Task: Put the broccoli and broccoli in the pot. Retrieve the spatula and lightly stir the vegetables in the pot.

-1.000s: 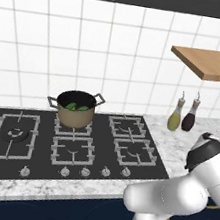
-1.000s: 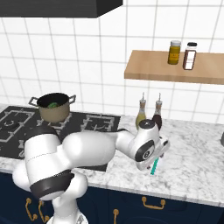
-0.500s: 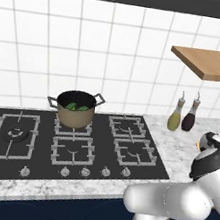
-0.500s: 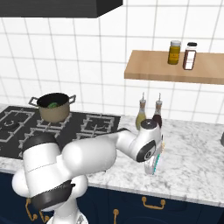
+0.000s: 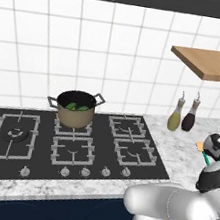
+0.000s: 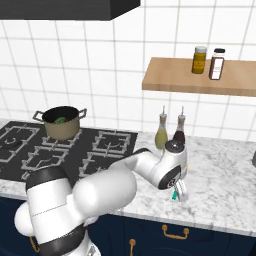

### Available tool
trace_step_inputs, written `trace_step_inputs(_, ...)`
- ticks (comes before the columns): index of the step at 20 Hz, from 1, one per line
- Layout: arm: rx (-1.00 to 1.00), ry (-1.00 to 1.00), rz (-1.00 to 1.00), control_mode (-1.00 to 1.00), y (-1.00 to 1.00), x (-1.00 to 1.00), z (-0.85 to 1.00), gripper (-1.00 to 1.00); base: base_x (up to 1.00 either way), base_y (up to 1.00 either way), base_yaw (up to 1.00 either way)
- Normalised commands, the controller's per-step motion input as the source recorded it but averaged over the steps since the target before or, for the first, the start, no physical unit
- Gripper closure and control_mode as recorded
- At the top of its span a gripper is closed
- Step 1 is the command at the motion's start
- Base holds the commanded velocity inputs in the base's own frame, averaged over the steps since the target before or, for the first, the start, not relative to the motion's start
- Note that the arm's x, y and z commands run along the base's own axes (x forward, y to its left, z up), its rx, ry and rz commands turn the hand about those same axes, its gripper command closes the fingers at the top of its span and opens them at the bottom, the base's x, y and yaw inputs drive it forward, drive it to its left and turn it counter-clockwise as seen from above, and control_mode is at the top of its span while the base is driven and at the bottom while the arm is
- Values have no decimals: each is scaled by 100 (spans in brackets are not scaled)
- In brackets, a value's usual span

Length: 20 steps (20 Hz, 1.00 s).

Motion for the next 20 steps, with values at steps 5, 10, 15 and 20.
trace_step_inputs(5,-17,7,54,-100,1,0,0,-100,0,0,0)
trace_step_inputs(10,-22,7,50,-100,5,0,-6,-100,0,0,0)
trace_step_inputs(15,-13,4,42,-100,16,0,-13,-100,0,0,0)
trace_step_inputs(20,-6,12,19,-100,15,21,-22,-100,0,0,0)
